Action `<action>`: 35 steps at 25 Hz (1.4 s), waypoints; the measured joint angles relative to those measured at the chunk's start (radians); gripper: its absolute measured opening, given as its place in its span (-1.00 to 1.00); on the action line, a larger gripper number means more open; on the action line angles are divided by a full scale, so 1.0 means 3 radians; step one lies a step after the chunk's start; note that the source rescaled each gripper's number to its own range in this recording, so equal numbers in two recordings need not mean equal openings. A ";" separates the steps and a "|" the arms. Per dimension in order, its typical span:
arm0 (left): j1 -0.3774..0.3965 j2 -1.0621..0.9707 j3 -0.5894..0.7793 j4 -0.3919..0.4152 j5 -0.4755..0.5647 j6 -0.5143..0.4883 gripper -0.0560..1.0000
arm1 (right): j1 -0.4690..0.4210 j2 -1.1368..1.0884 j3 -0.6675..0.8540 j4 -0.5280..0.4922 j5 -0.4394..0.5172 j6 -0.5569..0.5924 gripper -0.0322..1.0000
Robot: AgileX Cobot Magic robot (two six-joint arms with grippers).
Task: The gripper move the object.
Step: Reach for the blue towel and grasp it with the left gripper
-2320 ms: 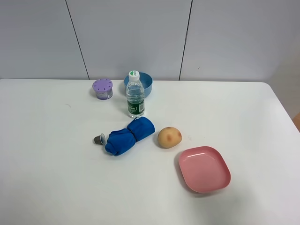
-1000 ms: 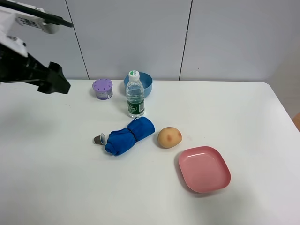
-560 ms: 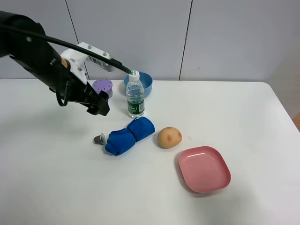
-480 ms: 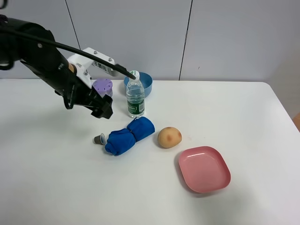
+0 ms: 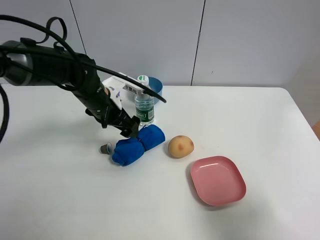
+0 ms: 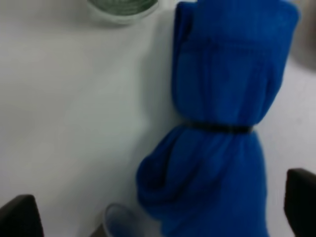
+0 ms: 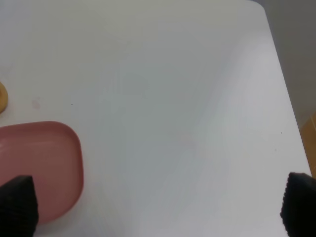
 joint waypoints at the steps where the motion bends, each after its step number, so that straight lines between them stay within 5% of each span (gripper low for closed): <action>1: -0.0044 0.0035 -0.0047 -0.0004 0.0000 0.0000 1.00 | 0.0000 0.0000 0.0000 0.0000 0.0000 0.0000 1.00; 8: -0.0237 0.0320 -0.0238 -0.0095 0.0012 0.0000 1.00 | 0.0000 0.0000 0.0000 0.0000 0.0000 0.0000 1.00; 25: -0.0241 0.0909 -0.0244 0.0051 -0.0258 0.0023 0.99 | 0.0000 0.0000 0.0000 0.0000 0.0000 0.0000 1.00; 28: -0.0241 0.0920 -0.0254 0.0068 -0.0296 0.0023 0.61 | 0.0000 0.0000 0.0000 0.0000 0.0000 0.0000 1.00; 32: -0.0241 0.0935 -0.0268 0.0068 -0.0261 0.0026 -0.71 | 0.0000 0.0000 0.0000 0.0000 0.0000 0.0000 1.00; 33: -0.0241 0.0935 -0.0268 0.0065 -0.0233 0.0026 -0.89 | 0.0000 0.0000 0.0000 0.0000 0.0000 0.0000 1.00; 35: -0.0241 0.0935 -0.0276 0.0055 -0.0185 0.0026 -0.89 | 0.0000 0.0000 0.0000 0.0000 0.0000 0.0000 1.00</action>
